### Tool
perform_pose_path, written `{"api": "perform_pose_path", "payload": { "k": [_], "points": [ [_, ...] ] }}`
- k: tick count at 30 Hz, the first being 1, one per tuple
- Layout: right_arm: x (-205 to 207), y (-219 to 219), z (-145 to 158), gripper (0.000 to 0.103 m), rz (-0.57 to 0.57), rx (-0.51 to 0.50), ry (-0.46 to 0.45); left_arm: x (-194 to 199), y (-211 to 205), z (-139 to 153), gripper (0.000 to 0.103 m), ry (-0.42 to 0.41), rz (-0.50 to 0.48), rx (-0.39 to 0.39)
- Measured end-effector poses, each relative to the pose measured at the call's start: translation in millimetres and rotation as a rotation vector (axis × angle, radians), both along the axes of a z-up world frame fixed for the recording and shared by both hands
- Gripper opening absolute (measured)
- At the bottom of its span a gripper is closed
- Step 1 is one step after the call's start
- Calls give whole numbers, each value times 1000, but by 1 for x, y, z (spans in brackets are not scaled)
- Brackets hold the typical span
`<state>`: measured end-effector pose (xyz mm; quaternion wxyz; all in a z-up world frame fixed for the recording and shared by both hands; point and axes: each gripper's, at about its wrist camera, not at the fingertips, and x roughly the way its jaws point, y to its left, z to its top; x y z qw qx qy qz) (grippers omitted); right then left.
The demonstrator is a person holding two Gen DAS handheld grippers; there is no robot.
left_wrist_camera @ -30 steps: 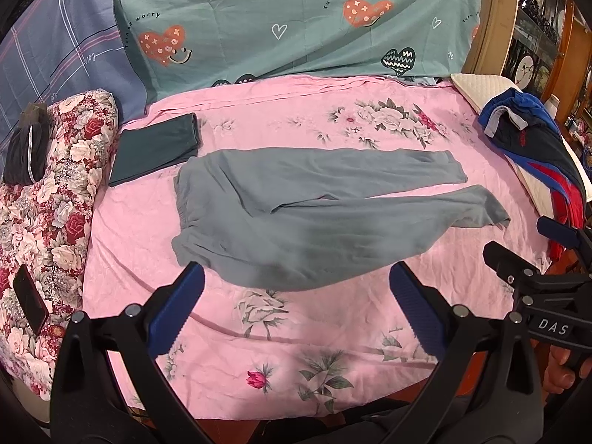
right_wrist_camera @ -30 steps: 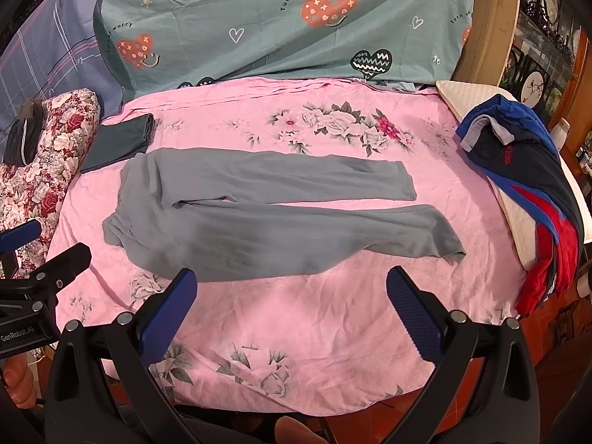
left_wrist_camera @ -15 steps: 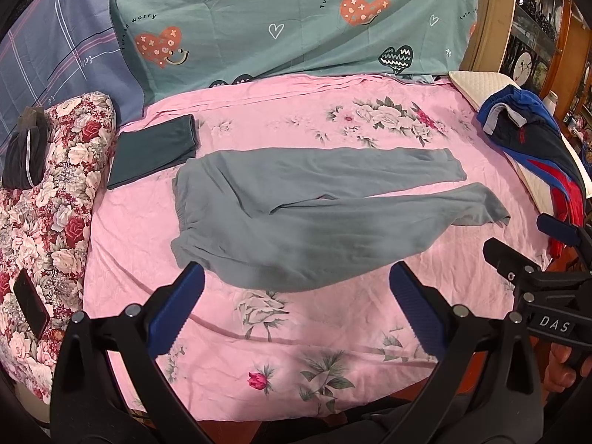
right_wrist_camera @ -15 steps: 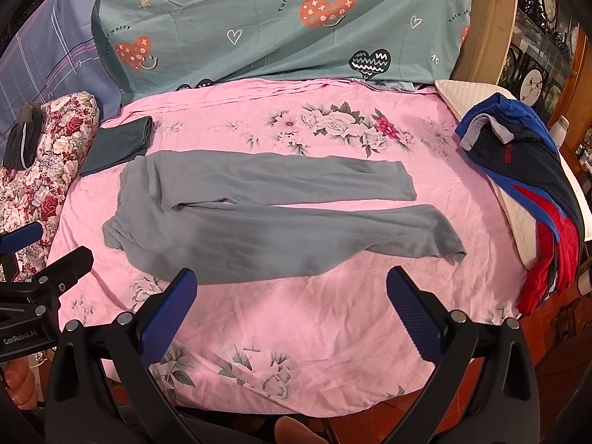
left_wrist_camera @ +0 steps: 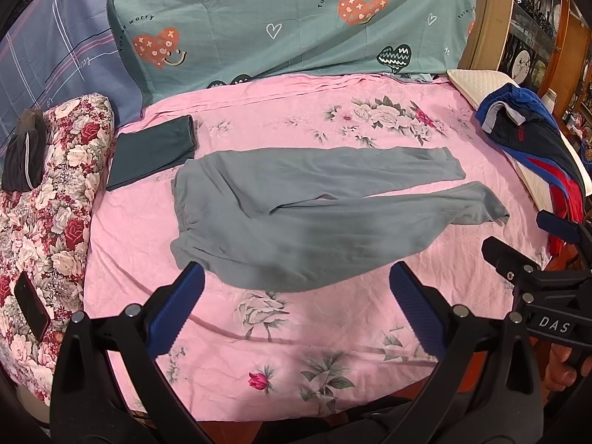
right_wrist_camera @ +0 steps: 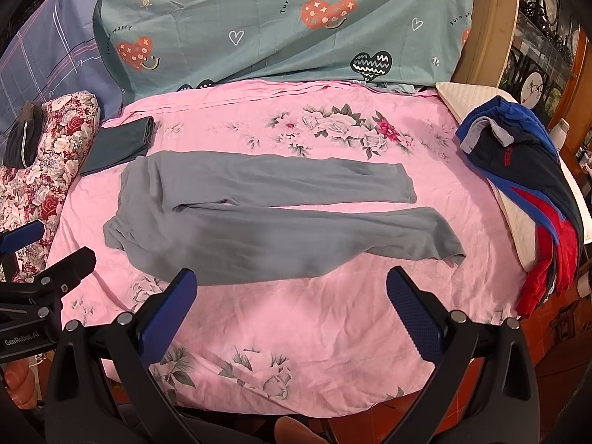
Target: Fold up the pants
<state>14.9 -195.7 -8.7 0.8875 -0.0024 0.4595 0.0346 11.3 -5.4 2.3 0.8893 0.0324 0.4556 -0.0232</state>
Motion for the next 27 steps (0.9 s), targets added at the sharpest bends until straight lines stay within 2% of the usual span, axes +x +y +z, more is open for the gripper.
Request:
{"api": "perform_pose_path", "payload": {
  "k": [27],
  "points": [
    [5, 0, -7, 102, -1, -9, 13, 6, 0, -7, 101, 17, -1, -8]
  ]
}}
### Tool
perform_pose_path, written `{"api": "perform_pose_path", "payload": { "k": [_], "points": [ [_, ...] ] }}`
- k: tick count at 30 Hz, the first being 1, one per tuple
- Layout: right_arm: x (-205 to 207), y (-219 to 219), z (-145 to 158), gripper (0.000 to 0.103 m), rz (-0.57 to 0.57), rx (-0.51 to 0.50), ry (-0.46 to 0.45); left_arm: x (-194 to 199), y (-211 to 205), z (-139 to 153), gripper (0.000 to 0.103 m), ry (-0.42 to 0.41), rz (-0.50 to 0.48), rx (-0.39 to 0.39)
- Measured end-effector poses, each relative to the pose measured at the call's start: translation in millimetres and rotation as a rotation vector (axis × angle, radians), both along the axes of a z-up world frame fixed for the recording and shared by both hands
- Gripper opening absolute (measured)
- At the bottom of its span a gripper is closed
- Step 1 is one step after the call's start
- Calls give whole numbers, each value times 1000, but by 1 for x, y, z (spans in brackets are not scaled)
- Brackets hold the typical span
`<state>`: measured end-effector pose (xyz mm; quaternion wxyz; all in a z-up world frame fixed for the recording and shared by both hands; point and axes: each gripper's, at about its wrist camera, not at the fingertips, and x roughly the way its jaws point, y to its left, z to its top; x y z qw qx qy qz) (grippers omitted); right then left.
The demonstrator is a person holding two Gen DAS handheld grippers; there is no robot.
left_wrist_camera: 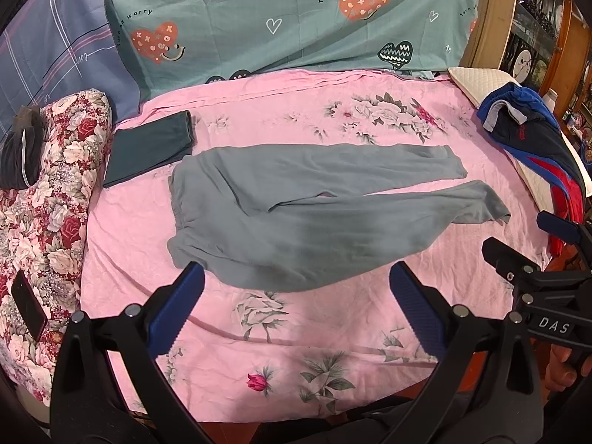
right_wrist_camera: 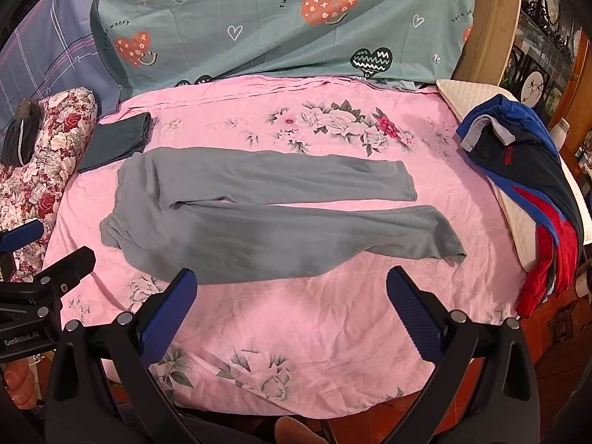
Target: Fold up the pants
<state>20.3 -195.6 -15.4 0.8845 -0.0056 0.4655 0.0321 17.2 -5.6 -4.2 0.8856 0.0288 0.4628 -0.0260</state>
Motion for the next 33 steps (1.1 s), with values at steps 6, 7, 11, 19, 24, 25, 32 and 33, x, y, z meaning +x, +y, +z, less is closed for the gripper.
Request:
{"api": "perform_pose_path", "payload": {
  "k": [6, 7, 11, 19, 24, 25, 32, 33],
  "points": [
    [5, 7, -5, 102, 12, -8, 13, 3, 12, -11, 101, 20, 16, -8],
    [6, 10, -7, 102, 17, -9, 18, 3, 17, -15, 101, 26, 23, -7],
    [14, 32, -18, 102, 81, -2, 48, 1, 56, -33, 101, 58, 93, -23],
    [20, 146, -49, 98, 392, -27, -34, -12, 190, -76, 91, 142, 324, -50],
    [25, 247, -81, 66, 666, 6, -65, -20, 253, -93, 88, 169, 403, -97],
    [27, 264, -89, 63, 705, 4, -72, -20, 263, -97, 88, 172, 405, -101],
    [66, 354, -160, 40, 830, -84, -41, -12, 311, -128, 88, 225, 412, -166],
    [73, 361, -169, 40, 832, -96, -22, -10, 315, -131, 88, 232, 410, -176]
  ]
}}
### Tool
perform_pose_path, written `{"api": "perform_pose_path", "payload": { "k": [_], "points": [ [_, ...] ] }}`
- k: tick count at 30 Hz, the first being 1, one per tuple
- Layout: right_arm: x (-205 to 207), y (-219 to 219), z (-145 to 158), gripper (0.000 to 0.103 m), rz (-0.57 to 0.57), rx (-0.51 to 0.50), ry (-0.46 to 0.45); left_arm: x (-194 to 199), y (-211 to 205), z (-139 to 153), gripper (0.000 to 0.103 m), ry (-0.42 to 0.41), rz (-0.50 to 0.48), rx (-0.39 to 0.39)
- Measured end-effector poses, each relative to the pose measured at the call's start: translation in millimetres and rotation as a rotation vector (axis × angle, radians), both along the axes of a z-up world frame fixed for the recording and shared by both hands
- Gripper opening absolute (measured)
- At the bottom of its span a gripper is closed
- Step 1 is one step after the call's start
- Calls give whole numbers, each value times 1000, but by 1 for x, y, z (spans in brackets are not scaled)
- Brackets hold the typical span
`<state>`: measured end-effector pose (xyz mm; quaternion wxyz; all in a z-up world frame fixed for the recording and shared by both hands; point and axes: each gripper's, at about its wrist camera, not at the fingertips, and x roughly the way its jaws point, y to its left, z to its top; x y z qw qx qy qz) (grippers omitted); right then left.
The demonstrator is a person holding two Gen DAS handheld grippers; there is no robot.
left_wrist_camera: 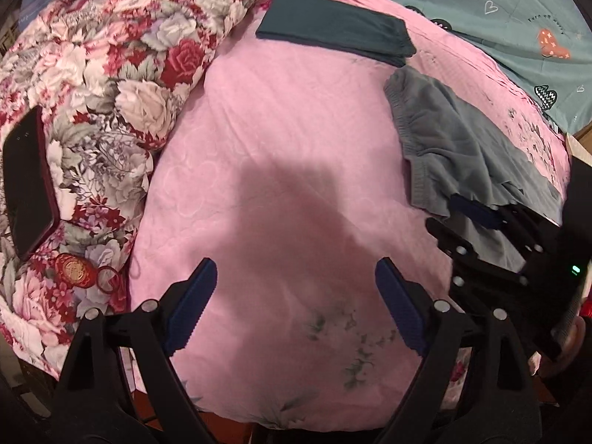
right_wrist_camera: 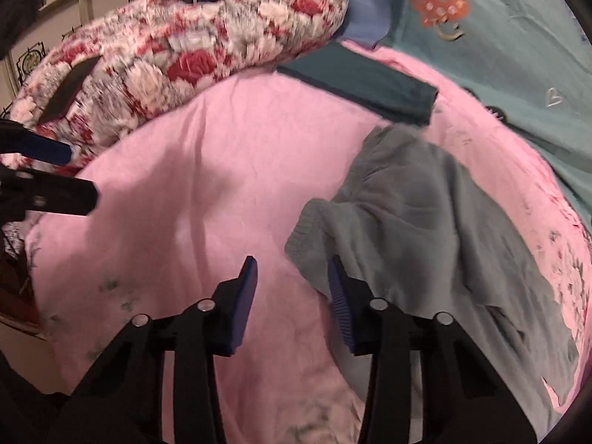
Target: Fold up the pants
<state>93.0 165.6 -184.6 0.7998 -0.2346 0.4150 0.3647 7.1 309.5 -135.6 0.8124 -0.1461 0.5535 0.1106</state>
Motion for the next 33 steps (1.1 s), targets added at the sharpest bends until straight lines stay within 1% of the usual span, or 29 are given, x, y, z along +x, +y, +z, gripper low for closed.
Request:
{"api": "perform_pose_path", "payload": {
  "k": [3, 4, 5, 6, 7, 8, 9, 13, 14, 15, 16, 17, 18, 20, 21, 22, 23, 24, 26, 28, 29, 30, 31, 32, 33],
  "points": [
    [12, 9, -17, 40, -41, -62, -26, 6, 6, -8, 88, -4, -20, -29],
    [14, 5, -19, 40, -53, -60, -18, 8, 7, -10, 88, -7, -31, -31],
    [17, 4, -19, 35, -70, -43, -11, 10, 7, -12, 88, -10, -40, -35],
    [19, 1, -18, 24, -84, -36, 8, 12, 7, -14, 88, -11, -47, -43],
    [18, -1, -15, 21, -89, -37, 18, 16, 7, -16, 88, -13, -53, -59],
    [15, -1, -10, 17, -89, -30, 29, 18, 8, -18, 88, -16, -55, -75],
    [9, -1, -1, 16, -79, 0, 41, 21, 9, -19, 88, -23, -57, -97],
    [-23, 8, 30, 14, 7, 90, 90, 35, 9, -20, 88, -61, -97, -231],
    [-33, 12, 38, 14, 21, 110, 102, 38, 9, -21, 88, -66, -112, -247],
    [-38, 14, 42, 12, 30, 117, 111, 40, 8, -20, 88, -70, -124, -246],
    [-44, 17, 45, 5, 51, 133, 134, 42, 7, -19, 88, -78, -140, -233],
    [-50, 21, 47, 0, 78, 151, 164, 42, 8, -17, 88, -87, -148, -209],
    [-59, 29, 48, 0, 114, 161, 182, 42, 11, -14, 88, -95, -148, -182],
    [-76, 45, 47, 0, 178, 151, 151, 41, 20, -11, 88, -99, -132, -130],
    [-80, 52, 43, 0, 187, 147, 150, 40, 24, -10, 88, -97, -122, -114],
    [-80, 54, 39, 0, 172, 143, 165, 38, 29, -10, 88, -95, -107, -96],
    [-78, 55, 37, 0, 157, 164, 180, 35, 32, -9, 88, -94, -98, -92],
    [-77, 53, 37, 1, 138, 155, 179, 32, 34, -8, 88, -93, -93, -90],
    [-77, 43, 40, 3, 116, 128, 131, 32, 35, -7, 88, -94, -102, -94],
    [-73, 23, 41, 6, 72, 94, 106, 37, 23, -8, 88, -102, -144, -113],
    [-69, 8, 39, 7, 20, 75, 107, 38, 15, -11, 88, -105, -169, -125],
    [-63, -8, 38, 14, -39, 61, 116, 43, 7, -14, 87, -103, -194, -137],
    [-58, -24, 37, 24, -97, 52, 121, 49, -5, -18, 85, -94, -224, -148],
    [-52, -44, 38, 44, -176, 47, 117, 54, -16, -21, 79, -88, -251, -157],
    [-45, -77, 42, 47, -296, 51, 95, 59, -27, -24, 75, -85, -278, -166]
  ]
}}
